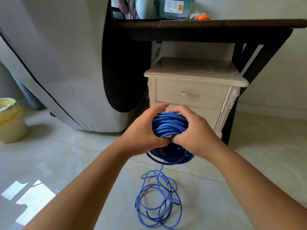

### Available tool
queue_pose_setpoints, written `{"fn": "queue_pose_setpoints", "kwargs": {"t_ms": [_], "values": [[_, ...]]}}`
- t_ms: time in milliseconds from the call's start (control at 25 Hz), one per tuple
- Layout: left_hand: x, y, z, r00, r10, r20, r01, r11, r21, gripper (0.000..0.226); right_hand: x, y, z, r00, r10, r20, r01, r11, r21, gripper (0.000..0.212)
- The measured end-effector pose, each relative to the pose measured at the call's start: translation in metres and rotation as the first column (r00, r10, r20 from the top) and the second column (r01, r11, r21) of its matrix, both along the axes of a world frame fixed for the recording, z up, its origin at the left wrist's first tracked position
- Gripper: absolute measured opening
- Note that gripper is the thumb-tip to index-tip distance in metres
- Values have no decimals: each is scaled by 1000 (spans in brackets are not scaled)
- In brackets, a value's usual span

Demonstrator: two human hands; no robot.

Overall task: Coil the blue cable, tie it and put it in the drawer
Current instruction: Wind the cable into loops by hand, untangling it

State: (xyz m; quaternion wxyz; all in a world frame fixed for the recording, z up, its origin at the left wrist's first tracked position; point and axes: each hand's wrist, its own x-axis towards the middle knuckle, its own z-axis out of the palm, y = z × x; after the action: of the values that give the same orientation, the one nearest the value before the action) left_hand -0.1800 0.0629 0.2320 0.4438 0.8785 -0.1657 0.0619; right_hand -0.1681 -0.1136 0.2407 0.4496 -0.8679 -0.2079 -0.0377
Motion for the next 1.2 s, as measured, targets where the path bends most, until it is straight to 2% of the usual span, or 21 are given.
{"fn": "queue_pose_setpoints", "kwargs": {"t_ms": [80,120,200,280,360,480,600,680,720,800,880,920,1000,1120,1200], "values": [[-1,-4,-2,998,42,43,-42,999,9,71,-3,2,-1,997,-9,76,13,999,-51,55],[-1,-7,-1,996,74,53,-74,997,-17,61,-3,2,-1,997,-12,73,14,1000,-23,58],[0,-11,0,991,127,39,-122,985,-120,49,-3,-2,1,998,23,-50,-16,991,132,69],[2,-14,2,984,174,-36,-177,947,-270,46,2,-10,3,970,134,-203,-69,952,300,87],[5,-14,4,968,213,-133,-250,873,-419,47,4,-16,4,915,246,-320,-121,924,364,105],[5,-12,8,951,222,-215,-307,762,-570,48,7,-20,-1,860,347,-375,-173,888,425,120],[5,-11,12,937,211,-280,-346,683,-644,43,8,-21,-4,846,403,-350,-186,838,513,122],[3,-13,13,932,191,-307,-356,636,-684,41,6,-17,-8,859,382,-341,-138,815,563,121],[2,-14,13,930,177,-322,-360,609,-706,41,4,-13,-11,881,347,-321,-105,806,583,114],[-1,-19,13,934,133,-333,-346,580,-738,40,4,-5,-15,936,239,-258,-27,781,623,80],[-3,-24,9,941,64,-334,-306,585,-751,36,8,-2,-15,950,154,-272,77,727,682,44],[-3,-25,7,941,20,-338,-282,598,-750,35,10,-4,-14,947,123,-298,127,708,695,37],[-3,-23,4,929,-63,-366,-233,668,-707,41,13,-9,-12,940,60,-337,198,707,679,37],[-3,-13,9,925,1,-380,-183,877,-444,55,11,-12,-5,954,-19,-301,212,751,625,36],[-1,-8,12,946,44,-321,-169,911,-375,63,10,-11,-3,971,-70,-227,180,839,513,32]]}}
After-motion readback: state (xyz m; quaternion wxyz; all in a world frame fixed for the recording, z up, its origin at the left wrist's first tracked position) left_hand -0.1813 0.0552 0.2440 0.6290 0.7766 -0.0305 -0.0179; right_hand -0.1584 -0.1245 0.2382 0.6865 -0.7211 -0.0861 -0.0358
